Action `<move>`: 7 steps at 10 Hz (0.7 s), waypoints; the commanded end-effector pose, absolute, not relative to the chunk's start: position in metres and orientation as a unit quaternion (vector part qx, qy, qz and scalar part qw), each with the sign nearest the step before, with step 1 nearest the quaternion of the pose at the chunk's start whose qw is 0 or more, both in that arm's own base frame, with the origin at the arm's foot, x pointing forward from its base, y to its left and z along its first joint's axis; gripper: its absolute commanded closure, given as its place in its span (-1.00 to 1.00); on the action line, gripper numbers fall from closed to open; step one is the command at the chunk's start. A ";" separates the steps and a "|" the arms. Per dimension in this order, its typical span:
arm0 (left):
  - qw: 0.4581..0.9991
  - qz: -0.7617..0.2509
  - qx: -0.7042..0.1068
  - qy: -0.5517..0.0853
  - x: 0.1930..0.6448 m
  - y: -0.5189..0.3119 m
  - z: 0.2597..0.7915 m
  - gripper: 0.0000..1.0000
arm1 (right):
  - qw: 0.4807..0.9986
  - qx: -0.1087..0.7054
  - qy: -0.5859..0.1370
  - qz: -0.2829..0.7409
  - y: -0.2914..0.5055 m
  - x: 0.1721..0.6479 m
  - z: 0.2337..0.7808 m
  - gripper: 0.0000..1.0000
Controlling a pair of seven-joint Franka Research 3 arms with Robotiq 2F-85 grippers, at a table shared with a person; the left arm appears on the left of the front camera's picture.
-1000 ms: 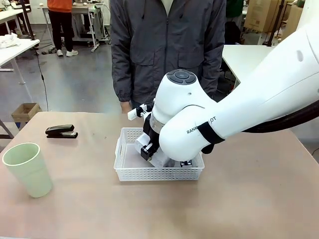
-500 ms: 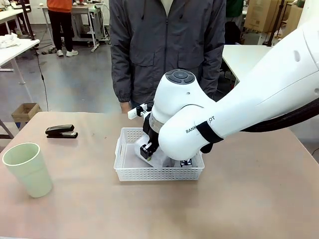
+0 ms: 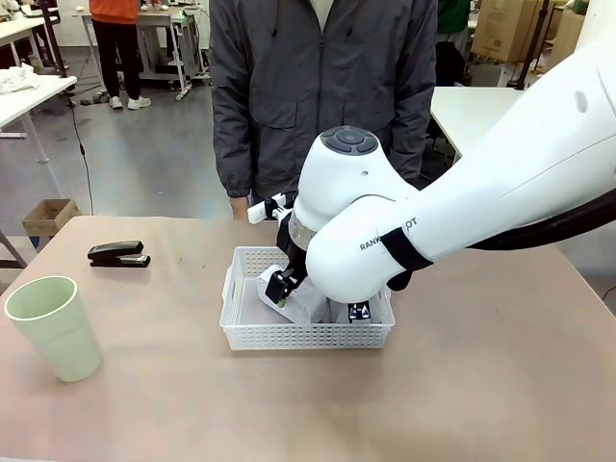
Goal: Efficiently arrange items inside the basket to fit them all.
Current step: Pick up the Digital clock and place it inside the Organizing basket.
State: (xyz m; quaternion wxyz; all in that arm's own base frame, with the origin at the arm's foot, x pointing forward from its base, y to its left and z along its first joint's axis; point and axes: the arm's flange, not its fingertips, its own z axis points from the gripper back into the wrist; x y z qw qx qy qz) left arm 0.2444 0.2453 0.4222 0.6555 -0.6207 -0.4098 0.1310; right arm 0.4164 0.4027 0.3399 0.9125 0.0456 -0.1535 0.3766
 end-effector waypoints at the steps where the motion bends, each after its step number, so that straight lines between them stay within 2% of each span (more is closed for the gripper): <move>1: 0.651 0.123 -0.621 -0.417 0.244 0.245 0.424 -1.00 | 0.937 0.032 -0.159 0.309 0.390 0.413 0.376 -1.00; 3: 0.651 0.123 -0.621 -0.417 0.244 0.245 0.424 -1.00 | 0.967 0.062 -0.129 0.209 0.346 0.418 0.435 -1.00; 5: 0.651 0.123 -0.621 -0.417 0.244 0.245 0.424 -1.00 | 0.990 0.070 -0.067 0.100 0.285 0.441 0.479 -1.00; 7: 0.651 0.123 -0.621 -0.417 0.244 0.245 0.424 -1.00 | 0.988 0.155 -0.008 -0.013 0.193 0.480 0.507 -1.00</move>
